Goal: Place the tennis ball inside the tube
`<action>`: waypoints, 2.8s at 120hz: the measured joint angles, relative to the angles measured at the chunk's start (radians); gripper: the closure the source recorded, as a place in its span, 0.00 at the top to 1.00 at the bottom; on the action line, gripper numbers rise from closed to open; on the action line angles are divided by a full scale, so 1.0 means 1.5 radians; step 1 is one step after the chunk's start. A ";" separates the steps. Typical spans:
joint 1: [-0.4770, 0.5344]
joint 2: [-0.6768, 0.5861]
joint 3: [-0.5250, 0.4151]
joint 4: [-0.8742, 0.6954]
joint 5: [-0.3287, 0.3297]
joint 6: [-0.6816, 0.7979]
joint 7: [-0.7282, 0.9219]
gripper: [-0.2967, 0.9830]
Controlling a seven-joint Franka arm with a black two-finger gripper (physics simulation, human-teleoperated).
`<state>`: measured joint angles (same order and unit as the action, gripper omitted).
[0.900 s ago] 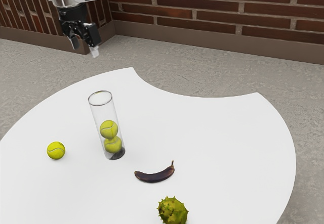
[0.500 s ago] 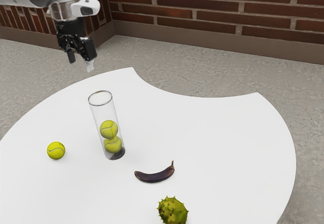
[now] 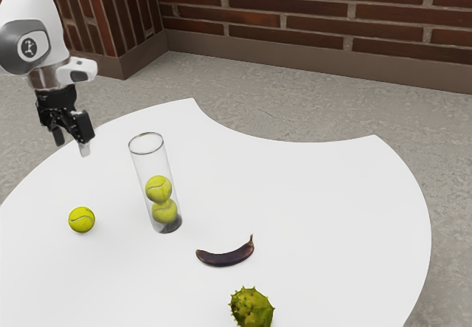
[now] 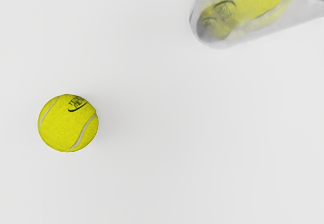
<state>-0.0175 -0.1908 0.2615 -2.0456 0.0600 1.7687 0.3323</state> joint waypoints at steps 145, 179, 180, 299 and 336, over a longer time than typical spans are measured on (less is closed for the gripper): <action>0.042 0.227 0.097 -0.205 -0.016 0.495 0.160 0.77; 0.042 0.254 0.089 -0.196 -0.055 0.516 0.179 0.77; 0.042 0.254 0.089 -0.195 -0.056 0.517 0.180 0.77; -0.005 0.017 0.075 -0.119 -0.085 0.222 0.190 0.47; -0.009 0.008 0.018 -0.010 -0.078 0.073 0.190 0.47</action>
<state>-0.0311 -0.1795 0.2886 -2.0601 -0.0567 1.8778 0.6180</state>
